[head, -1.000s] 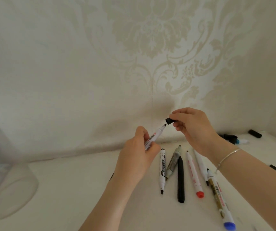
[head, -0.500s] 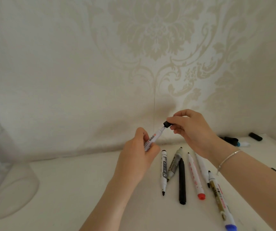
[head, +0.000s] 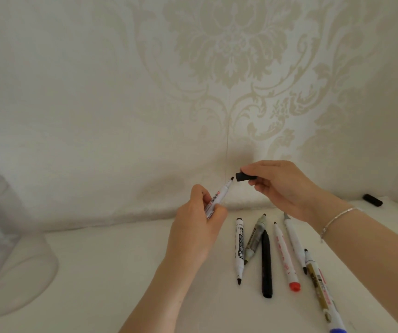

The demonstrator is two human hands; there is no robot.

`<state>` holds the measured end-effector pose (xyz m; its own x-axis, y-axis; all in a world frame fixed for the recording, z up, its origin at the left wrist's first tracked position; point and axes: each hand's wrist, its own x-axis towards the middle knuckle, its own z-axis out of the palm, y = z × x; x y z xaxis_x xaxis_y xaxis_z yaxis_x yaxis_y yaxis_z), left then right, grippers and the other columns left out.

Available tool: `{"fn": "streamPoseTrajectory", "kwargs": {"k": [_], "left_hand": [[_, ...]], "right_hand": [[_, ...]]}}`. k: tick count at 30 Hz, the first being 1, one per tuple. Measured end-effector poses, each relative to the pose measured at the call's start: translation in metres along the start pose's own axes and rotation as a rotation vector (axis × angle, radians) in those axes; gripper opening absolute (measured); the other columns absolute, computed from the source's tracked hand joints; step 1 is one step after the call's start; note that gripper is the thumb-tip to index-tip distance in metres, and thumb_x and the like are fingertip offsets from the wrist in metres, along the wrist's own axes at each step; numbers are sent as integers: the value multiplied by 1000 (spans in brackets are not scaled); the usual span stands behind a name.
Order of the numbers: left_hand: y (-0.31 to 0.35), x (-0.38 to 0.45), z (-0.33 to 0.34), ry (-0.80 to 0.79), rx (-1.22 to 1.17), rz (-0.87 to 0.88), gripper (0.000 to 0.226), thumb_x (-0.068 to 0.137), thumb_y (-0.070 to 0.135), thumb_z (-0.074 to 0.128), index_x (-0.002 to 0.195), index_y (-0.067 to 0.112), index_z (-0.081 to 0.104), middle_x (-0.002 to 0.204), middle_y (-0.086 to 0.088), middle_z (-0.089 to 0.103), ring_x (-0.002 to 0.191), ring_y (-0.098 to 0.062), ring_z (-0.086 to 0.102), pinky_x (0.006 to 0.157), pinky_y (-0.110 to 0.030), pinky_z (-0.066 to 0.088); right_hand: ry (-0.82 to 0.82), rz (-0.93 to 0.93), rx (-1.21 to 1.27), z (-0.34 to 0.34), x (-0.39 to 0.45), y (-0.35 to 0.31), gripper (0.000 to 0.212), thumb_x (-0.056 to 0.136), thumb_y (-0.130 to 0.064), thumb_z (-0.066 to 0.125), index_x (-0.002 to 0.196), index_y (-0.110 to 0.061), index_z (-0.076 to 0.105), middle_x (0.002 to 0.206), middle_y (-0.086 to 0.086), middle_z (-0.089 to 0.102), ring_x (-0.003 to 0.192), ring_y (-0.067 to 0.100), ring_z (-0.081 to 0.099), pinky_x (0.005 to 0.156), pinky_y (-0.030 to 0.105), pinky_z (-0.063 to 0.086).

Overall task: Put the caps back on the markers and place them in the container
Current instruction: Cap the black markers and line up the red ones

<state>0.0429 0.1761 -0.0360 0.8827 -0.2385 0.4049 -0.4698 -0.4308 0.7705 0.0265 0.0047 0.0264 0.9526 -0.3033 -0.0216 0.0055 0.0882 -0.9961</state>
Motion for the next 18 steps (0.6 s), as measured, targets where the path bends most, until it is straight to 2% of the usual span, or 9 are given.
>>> {"fn": "streamPoseTrajectory", "kwargs": {"k": [7,11,18], "left_hand": [[0,-1,1,-30,-4,33,12,86,22,54,87,19,42,58,5,43,50,-14,33,50,-29,31],[-2,-2,3,-40,-1,38,12,86,21,54,85,20,42,58,3,43,50,-14,31,50,-29,31],[0,-3,2,-10,-15,28,12,86,20,55,86,20,43,59,5,45,50,-13,33,50,-29,33]], "right_hand": [[-22,3,7,1,-1,-5,4,80,1,68,81,-3,67,75,8,65,61,12,50,61,21,39],[-38,13,-31,3,-1,-8,12,78,3,69,85,-4,65,80,11,62,62,12,50,62,22,39],[56,18,52,0,3,-8,10,80,0,68,89,-4,65,79,9,63,59,11,50,58,20,41]]}}
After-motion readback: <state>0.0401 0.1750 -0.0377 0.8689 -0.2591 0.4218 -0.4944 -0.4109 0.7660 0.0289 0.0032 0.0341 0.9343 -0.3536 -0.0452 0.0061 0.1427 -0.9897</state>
